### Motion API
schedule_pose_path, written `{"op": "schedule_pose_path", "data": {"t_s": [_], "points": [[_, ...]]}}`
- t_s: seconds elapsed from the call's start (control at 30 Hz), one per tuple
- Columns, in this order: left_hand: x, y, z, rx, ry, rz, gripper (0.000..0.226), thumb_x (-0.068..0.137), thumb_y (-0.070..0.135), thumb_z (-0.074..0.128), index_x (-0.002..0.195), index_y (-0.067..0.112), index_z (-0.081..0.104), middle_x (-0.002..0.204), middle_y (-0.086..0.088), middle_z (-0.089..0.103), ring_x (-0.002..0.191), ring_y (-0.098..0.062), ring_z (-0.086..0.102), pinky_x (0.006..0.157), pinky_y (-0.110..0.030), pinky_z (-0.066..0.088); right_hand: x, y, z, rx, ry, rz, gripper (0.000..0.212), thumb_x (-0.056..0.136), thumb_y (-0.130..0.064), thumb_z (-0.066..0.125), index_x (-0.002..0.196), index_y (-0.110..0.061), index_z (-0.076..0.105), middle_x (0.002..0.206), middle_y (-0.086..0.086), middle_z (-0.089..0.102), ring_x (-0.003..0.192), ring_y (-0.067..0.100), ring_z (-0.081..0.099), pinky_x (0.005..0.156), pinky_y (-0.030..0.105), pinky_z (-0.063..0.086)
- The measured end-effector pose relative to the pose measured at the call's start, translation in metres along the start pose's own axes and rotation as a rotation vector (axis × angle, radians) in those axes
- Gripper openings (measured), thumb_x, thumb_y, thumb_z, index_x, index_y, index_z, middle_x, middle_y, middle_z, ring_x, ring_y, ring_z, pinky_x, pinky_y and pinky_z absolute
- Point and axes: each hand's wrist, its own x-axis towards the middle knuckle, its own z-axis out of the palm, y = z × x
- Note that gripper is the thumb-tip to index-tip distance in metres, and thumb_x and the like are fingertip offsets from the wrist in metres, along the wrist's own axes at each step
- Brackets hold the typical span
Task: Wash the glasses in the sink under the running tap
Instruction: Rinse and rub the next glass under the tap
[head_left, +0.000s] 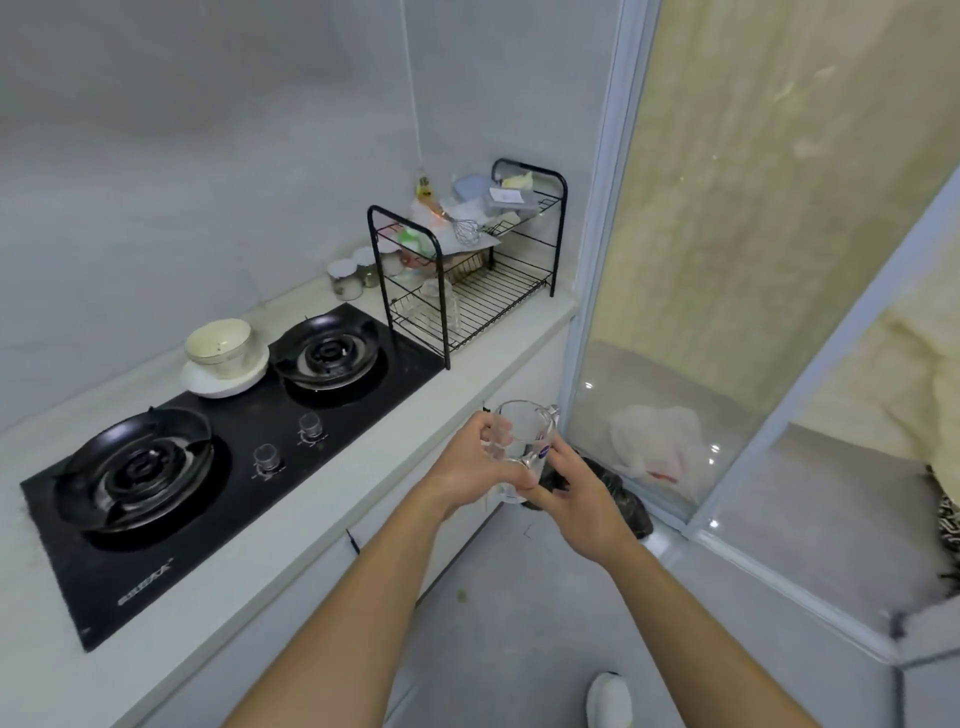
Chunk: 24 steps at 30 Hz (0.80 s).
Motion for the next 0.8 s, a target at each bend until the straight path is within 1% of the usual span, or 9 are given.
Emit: {"op": "schedule_pose_path", "data": {"t_s": [0.07, 0.13, 0.2, 0.27, 0.33, 0.4, 0.5, 0.63, 0.8], "points": [[0.032, 0.012, 0.012, -0.02, 0.021, -0.013, 0.067, 0.069, 0.01, 0.092, 0.123, 0.024, 0.055, 0.126, -0.001, 0.059, 0.111, -0.015, 0.058, 0.086, -0.032, 0.051, 0.029, 0.008, -0.027, 0.0, -0.021, -0.008, 0.054, 0.093, -0.047, 0.072, 0.143, -0.054, 0.051, 0.151, -0.029, 0.045, 0.137, 0.005, 0.048, 0.103, 0.045, 0.051], [0.063, 0.024, 0.025, -0.029, 0.054, -0.017, 0.065, 0.068, 0.012, 0.092, 0.119, 0.027, 0.055, 0.127, -0.003, 0.057, 0.11, -0.017, 0.057, 0.09, -0.036, 0.051, 0.056, 0.008, -0.054, -0.018, -0.039, -0.03, 0.05, 0.095, -0.038, 0.072, 0.131, -0.067, 0.052, 0.136, -0.039, 0.051, 0.124, -0.007, 0.051, 0.098, 0.026, 0.049], [0.091, 0.038, 0.037, -0.042, 0.089, -0.024, 0.067, 0.065, 0.014, 0.093, 0.118, 0.029, 0.054, 0.126, 0.0, 0.057, 0.113, -0.018, 0.057, 0.093, -0.04, 0.053, 0.083, 0.01, -0.081, -0.05, -0.064, -0.059, 0.056, 0.096, -0.033, 0.072, 0.126, -0.074, 0.049, 0.14, -0.038, 0.051, 0.128, -0.006, 0.05, 0.098, 0.021, 0.048], [0.115, 0.051, 0.048, -0.064, 0.123, -0.042, 0.068, 0.065, 0.012, 0.092, 0.119, 0.028, 0.053, 0.125, 0.002, 0.057, 0.114, -0.017, 0.056, 0.09, -0.039, 0.054, 0.11, 0.014, -0.106, -0.061, -0.108, -0.084, 0.051, 0.096, -0.037, 0.072, 0.136, -0.061, 0.052, 0.148, -0.028, 0.05, 0.135, 0.0, 0.049, 0.102, 0.032, 0.052], [0.136, 0.062, 0.057, -0.104, 0.147, -0.056, 0.064, 0.07, 0.007, 0.089, 0.12, 0.024, 0.052, 0.123, 0.002, 0.058, 0.111, -0.017, 0.057, 0.082, -0.033, 0.052, 0.134, 0.021, -0.127, -0.053, -0.146, -0.11, 0.048, 0.096, -0.04, 0.071, 0.141, -0.046, 0.056, 0.149, -0.028, 0.049, 0.136, -0.005, 0.045, 0.104, 0.031, 0.052], [0.155, 0.069, 0.063, -0.145, 0.165, -0.07, 0.064, 0.072, 0.006, 0.088, 0.121, 0.022, 0.051, 0.124, 0.003, 0.061, 0.111, -0.015, 0.059, 0.08, -0.03, 0.05, 0.157, 0.029, -0.143, -0.042, -0.192, -0.093, 0.053, 0.094, -0.047, 0.073, 0.144, -0.048, 0.054, 0.154, -0.026, 0.044, 0.141, -0.005, 0.04, 0.107, 0.029, 0.046], [0.18, 0.076, 0.068, -0.191, 0.195, -0.113, 0.066, 0.073, 0.006, 0.089, 0.123, 0.021, 0.049, 0.13, 0.002, 0.062, 0.117, -0.009, 0.058, 0.081, -0.028, 0.049, 0.188, 0.046, -0.159, -0.06, -0.245, -0.006, 0.064, 0.087, -0.063, 0.073, 0.146, -0.051, 0.05, 0.165, -0.024, 0.029, 0.15, 0.002, 0.03, 0.116, 0.044, 0.043], [0.21, 0.08, 0.067, -0.24, 0.263, -0.151, 0.068, 0.073, 0.009, 0.09, 0.125, 0.018, 0.047, 0.129, 0.001, 0.062, 0.121, -0.012, 0.059, 0.079, -0.025, 0.048, 0.219, 0.047, -0.172, -0.129, -0.283, 0.101, 0.069, 0.093, -0.055, 0.068, 0.154, -0.038, 0.039, 0.155, -0.022, 0.032, 0.147, 0.001, 0.029, 0.117, 0.027, 0.032], [0.252, 0.076, 0.058, -0.315, 0.356, -0.194, 0.081, 0.053, 0.027, 0.095, 0.12, 0.02, 0.051, 0.12, -0.006, 0.065, 0.107, -0.017, 0.066, 0.079, -0.029, 0.049, 0.272, 0.053, -0.177, -0.278, -0.552, 0.18, 0.084, 0.092, -0.066, 0.061, 0.161, -0.037, 0.024, 0.164, -0.015, 0.027, 0.151, 0.01, 0.029, 0.113, 0.027, 0.026]]}}
